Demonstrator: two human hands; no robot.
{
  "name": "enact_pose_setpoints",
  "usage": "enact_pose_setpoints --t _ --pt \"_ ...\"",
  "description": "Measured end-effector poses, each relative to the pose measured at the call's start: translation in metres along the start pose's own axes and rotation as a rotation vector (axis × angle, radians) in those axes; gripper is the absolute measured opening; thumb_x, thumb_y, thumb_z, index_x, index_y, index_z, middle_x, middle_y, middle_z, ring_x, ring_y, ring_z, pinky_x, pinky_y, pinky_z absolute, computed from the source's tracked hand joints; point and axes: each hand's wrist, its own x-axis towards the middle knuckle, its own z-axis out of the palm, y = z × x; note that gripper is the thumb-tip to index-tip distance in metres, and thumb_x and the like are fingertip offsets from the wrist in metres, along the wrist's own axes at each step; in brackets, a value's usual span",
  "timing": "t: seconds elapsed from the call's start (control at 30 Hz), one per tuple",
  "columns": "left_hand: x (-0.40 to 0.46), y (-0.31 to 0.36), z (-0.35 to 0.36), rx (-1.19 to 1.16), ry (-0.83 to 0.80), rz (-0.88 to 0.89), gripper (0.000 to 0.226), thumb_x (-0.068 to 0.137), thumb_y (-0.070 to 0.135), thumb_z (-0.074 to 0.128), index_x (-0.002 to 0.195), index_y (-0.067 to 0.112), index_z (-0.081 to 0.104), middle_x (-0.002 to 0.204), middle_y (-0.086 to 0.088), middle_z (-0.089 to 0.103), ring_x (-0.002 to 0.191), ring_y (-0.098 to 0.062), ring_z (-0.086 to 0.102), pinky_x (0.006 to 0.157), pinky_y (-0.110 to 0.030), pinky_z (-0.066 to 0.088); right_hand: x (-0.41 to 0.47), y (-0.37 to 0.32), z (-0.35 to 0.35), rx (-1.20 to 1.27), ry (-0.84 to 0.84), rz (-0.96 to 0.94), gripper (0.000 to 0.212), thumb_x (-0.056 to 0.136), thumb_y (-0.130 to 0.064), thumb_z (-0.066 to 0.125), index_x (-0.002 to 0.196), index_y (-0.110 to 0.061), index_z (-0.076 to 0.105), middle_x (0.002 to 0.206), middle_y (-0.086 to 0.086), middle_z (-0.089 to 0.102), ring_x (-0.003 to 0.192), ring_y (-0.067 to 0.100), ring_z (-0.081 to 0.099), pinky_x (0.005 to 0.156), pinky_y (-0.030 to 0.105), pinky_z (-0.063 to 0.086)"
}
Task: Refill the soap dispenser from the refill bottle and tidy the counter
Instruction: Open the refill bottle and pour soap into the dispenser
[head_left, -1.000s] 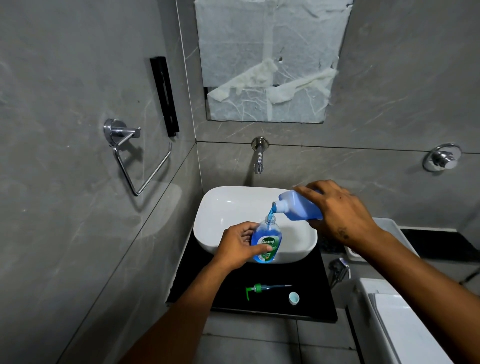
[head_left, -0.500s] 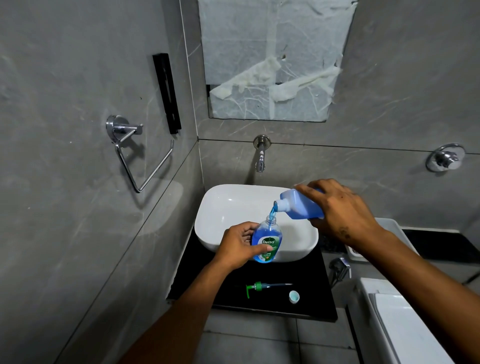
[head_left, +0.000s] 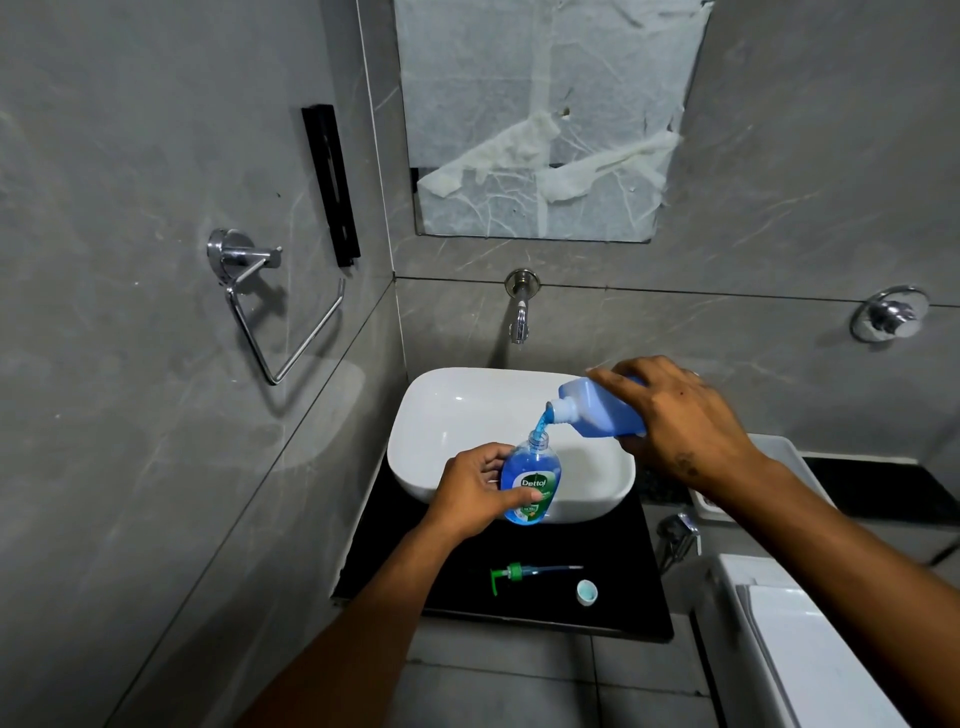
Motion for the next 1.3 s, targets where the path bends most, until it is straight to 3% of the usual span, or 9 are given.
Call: enact_pose_setpoints --t 0.8,1.0,1.3 --pt "0.0034 -0.0006 -0.0005 -0.001 0.005 -0.013 0.047 0.064 0.021 0.093 0.105 0.028 0.070 0.101 0.009 0.076 0.088 -0.007 0.073 0.075 -0.019 0.059 0.0033 0.0015 0.0031 -0.004 -0.006 -0.008 0.079 0.059 -0.021 0.086 0.132 -0.026 0.057 0.115 0.007 0.065 0.104 0.032 0.060 0.078 0.041 0.051" --pt "0.0044 -0.0021 0.0004 -0.009 0.003 -0.014 0.052 0.064 0.019 0.093 0.110 0.020 0.071 0.104 0.003 0.077 0.093 -0.013 0.074 0.083 -0.028 0.061 0.0032 0.0015 0.0035 -0.006 -0.011 -0.018 0.078 0.060 -0.021 0.084 0.133 -0.026 0.056 0.116 0.007 0.064 0.105 0.032 0.059 0.079 0.040 0.051" --pt "0.0033 0.0019 0.0012 -0.012 0.010 0.012 0.045 0.064 0.014 0.093 0.102 0.025 0.071 0.097 0.008 0.077 0.086 -0.007 0.074 0.075 -0.021 0.059 0.0009 0.0010 0.0046 0.002 -0.015 -0.005 0.078 0.058 -0.021 0.083 0.131 -0.027 0.057 0.115 0.005 0.064 0.104 0.031 0.060 0.077 0.039 0.050"
